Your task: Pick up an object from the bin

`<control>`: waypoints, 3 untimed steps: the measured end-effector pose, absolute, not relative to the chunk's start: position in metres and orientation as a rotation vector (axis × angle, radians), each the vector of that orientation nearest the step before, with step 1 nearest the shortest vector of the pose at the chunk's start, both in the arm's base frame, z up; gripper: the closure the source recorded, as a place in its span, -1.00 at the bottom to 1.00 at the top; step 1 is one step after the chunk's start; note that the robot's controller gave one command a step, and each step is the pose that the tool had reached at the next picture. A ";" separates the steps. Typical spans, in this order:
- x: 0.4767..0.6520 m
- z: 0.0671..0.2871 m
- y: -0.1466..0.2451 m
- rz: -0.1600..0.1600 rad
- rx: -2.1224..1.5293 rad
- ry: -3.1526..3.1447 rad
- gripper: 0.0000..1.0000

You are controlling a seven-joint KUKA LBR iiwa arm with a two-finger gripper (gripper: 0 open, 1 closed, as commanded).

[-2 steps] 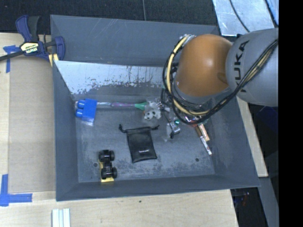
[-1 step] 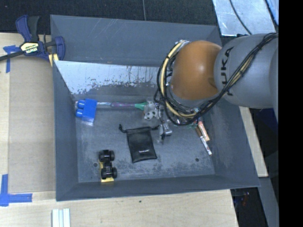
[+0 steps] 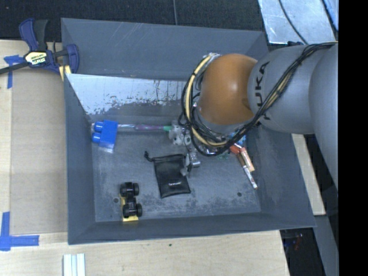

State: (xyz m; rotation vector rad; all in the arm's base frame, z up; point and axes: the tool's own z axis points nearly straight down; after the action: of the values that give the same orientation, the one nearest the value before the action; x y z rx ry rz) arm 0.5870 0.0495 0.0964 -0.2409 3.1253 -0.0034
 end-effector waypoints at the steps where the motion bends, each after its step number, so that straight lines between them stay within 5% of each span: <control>1: 0.554 0.072 0.067 -0.004 -0.488 3.093 1.00; 2: 0.554 0.072 0.067 -0.003 -0.487 3.094 1.00; 3: 0.568 0.127 0.074 -0.003 -0.461 3.102 1.00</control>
Offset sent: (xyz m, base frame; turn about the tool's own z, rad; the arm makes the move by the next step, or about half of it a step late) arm 0.0000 0.0000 0.0000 0.0000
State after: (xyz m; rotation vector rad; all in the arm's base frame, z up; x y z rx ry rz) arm 0.5682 0.0735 0.1268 -0.4611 3.1017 -0.0032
